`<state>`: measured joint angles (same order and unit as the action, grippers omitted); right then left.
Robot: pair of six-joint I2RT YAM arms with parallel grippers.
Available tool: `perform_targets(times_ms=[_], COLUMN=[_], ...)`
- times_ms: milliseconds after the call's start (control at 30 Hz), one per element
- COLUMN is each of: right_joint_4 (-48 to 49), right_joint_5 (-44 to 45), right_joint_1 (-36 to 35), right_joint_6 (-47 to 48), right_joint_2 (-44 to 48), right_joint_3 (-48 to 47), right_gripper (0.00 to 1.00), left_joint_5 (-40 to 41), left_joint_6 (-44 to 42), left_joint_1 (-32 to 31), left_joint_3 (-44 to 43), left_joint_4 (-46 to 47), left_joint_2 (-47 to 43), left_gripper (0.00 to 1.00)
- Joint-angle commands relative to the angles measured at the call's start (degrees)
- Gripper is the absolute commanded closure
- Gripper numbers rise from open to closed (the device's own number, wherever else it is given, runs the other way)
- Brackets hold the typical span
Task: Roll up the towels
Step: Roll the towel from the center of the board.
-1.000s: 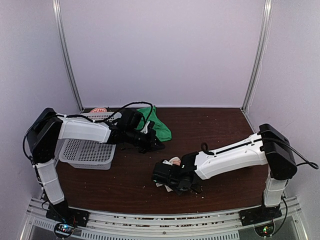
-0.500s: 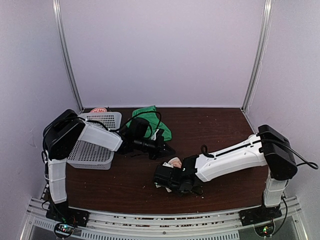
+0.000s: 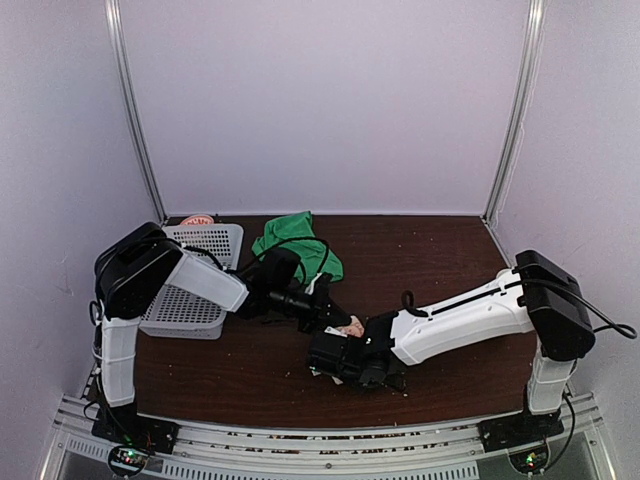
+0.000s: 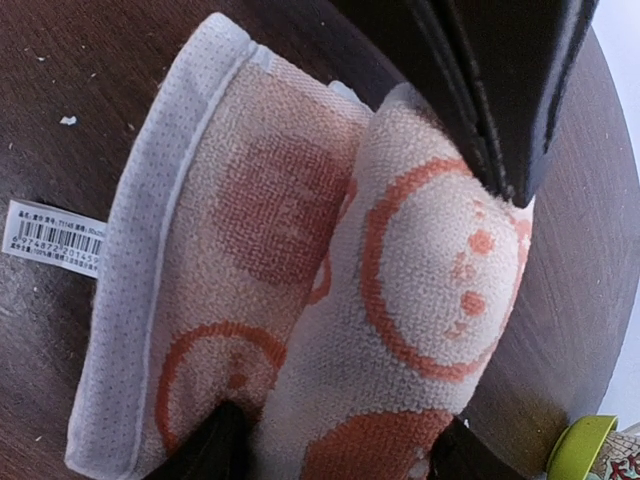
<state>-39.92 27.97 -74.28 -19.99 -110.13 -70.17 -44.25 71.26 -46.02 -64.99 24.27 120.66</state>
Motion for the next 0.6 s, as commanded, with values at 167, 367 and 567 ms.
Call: perform_targets(times_ms=[167, 367, 567], right_joint_4=[-0.5, -0.3, 5.1], right_joint_5=[-2.5, -6.8, -16.2], right_joint_1=[-0.7, -0.4, 3.5], right_joint_6=[1.6, 0.2, -5.5], right_joint_2=[2.1, 8.5, 19.2], right_joint_3=[0.2, 1.8, 8.2], right_gripper=[0.3, 0.19, 0.17], left_joint_5=[0.0, 1.3, 2.5], left_joint_6=[-2.9, -2.9, -3.4], left_joint_1=[-0.4, -0.3, -0.4], left_joint_3=[2.7, 4.3, 4.9], left_joint_4=[1.1, 1.5, 0.9], left_joint_2=[2.7, 3.0, 2.5], left_gripper=[1.0, 1.0, 1.0])
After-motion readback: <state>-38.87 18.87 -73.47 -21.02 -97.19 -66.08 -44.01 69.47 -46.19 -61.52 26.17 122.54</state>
